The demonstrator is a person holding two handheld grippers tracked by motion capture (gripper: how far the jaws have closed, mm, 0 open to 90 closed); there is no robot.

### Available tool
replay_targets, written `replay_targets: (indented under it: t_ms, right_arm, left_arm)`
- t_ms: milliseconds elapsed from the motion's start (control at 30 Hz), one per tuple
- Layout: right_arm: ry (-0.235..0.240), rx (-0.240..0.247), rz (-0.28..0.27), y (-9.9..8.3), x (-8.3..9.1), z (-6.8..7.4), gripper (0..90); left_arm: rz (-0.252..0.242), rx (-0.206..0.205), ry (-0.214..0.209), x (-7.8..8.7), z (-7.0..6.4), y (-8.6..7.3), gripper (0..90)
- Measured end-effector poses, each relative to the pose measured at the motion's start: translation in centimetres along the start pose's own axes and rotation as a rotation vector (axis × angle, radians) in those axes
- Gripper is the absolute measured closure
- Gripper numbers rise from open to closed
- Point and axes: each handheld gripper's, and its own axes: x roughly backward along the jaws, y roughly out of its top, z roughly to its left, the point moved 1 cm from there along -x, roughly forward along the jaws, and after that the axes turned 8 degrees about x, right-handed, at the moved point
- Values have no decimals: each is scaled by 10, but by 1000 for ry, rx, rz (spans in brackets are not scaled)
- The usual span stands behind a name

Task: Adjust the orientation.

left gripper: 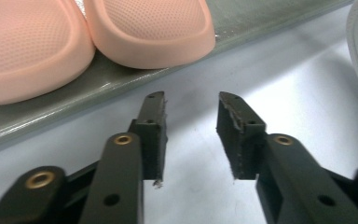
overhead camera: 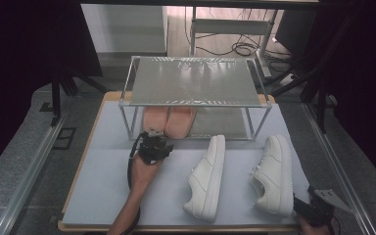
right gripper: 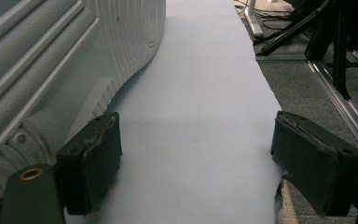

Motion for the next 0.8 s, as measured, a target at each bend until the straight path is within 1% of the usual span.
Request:
replay_targets:
  t_ms: [100, 133, 167, 200, 233, 267, 333, 433, 500, 533, 567, 600, 633, 667, 700, 733, 767, 800]
  right_arm:
    - [0, 0, 0, 0, 0, 0, 161]
    - [0, 0, 0, 0, 0, 0, 161]
    - [0, 0, 0, 0, 0, 0, 161]
    - [0, 0, 0, 0, 0, 0, 161]
    - [0, 0, 0, 0, 0, 0, 161]
    - [0, 0, 0, 0, 0, 0, 161]
    - [0, 0, 0, 0, 0, 0, 161]
    - [0, 0, 0, 0, 0, 0, 161]
    - [0, 0, 0, 0, 0, 0, 160]
    - [0, 0, 0, 0, 0, 0, 160]
    - [0, 0, 0, 0, 0, 0, 160]
    - [0, 0, 0, 0, 0, 0, 160]
    - [0, 0, 0, 0, 0, 0, 160]
    - [0, 0, 0, 0, 0, 0, 161]
    - [0, 0, 0, 0, 0, 0, 161]
    - [0, 0, 0, 0, 0, 0, 161]
    - [0, 0, 0, 0, 0, 0, 161]
    - [0, 0, 0, 0, 0, 0, 161]
  left_arm:
    - [-3, -11, -2, 4, -1, -1, 540]
    - [-2, -25, -6, 8, -2, -2, 517]
    - [-2, -25, -6, 8, -2, -2, 496]
    - [-1, -29, -11, 10, -2, -2, 469]
    - [1, -34, -15, 11, -2, -3, 469]
    - [4, -37, -20, 12, -3, -4, 424]
    - [6, -45, -36, 17, -3, -8, 384]
    - [1, -44, -52, 24, -2, -13, 331]
    - [-2, -44, -54, 26, -3, -15, 279]
    - [-3, -55, -45, 31, -3, -18, 258]
    - [-3, -55, -45, 31, -3, -18, 237]
    - [-7, -59, -47, 34, -3, -20, 218]
    - [-6, -58, -50, 36, -4, -21, 218]
    - [-4, -60, -57, 40, -4, -23, 192]
    - [-4, -60, -57, 40, -4, -23, 179]
    - [-2, -65, -60, 43, -4, -24, 179]
    - [4, -67, -60, 45, -5, -26, 143]
    - [15, -82, -60, 48, -5, -30, 137]
